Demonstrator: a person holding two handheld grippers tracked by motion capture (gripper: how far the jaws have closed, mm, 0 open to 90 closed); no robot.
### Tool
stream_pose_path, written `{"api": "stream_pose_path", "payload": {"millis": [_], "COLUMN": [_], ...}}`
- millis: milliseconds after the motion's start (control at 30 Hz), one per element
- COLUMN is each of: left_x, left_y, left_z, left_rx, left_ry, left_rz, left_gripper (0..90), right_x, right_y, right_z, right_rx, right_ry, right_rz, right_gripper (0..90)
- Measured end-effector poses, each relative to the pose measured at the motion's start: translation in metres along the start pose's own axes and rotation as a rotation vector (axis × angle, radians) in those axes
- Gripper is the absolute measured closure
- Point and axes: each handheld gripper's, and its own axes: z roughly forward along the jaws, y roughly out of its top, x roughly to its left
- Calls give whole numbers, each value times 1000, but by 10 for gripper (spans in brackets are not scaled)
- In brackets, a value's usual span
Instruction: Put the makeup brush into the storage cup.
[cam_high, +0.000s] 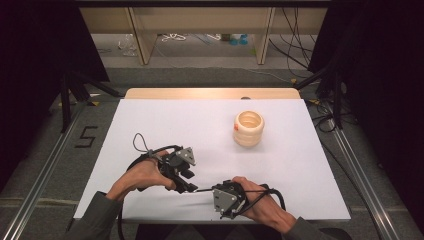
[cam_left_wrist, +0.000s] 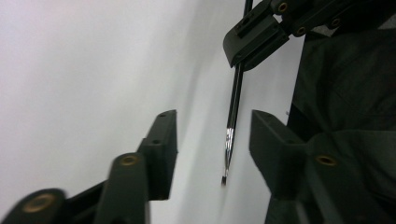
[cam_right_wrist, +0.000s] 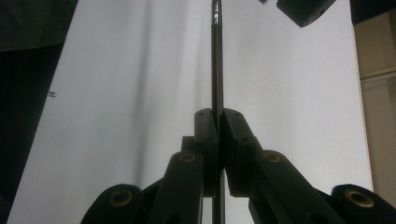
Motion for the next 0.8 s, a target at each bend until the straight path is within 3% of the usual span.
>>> {"api": "stream_pose_path", "payload": {"millis": [67,100,200,267,300,433,467,500,533,567,600,633,667,733,767,800], "left_x": [1,5,8,9,9,13,13,13,13,11,11,11,12,10,10,9], "left_y": [0,0,-1,0,-1,-1,-1,-1,-1,-2,-2,-2,-3,-3,-3,-3], "left_z": [-1,-4,-8,-9,-8,-11,-11,-11,-11,-8,-9,-9,-10,-8,-7,-6], "left_rx": [-4,-14,-39,-51,-107,-115,-115,-153,-153,-225,-241,-241,-255,-306,-318,-328], "left_ry": [15,45,78,88,94,128,128,144,144,146,145,145,143,139,140,140], "left_rz": [14,25,22,36,10,51,51,41,41,-11,-3,-3,2,-25,-26,-29], "left_gripper": [446,402,346,313,303,271,262,257,256,252,244,244,244,248,244,244], "right_x": [-4,-6,-12,-14,-15,-22,-22,-25,-25,-26,-26,-26,-27,-30,-32,-32], "right_y": [-2,-8,-17,-23,-25,-34,-34,-38,-38,-41,-42,-42,-43,-46,-49,-49], "right_z": [-1,-4,-8,-12,-14,-20,-20,-23,-23,-25,-25,-25,-26,-27,-29,-29], "right_rx": [-8,-5,-15,-16,-15,-49,-49,-66,-66,-107,-124,-124,-137,-163,-190,-190], "right_ry": [-5,-26,-34,-52,-58,-62,-62,-80,-80,-90,-83,-83,-97,-110,-109,-109], "right_rz": [-24,10,27,75,116,222,222,279,279,360,396,396,423,466,518,518], "right_gripper": [856,856,856,856,856,856,856,856,856,856,856,856,856,856,856,856]}}
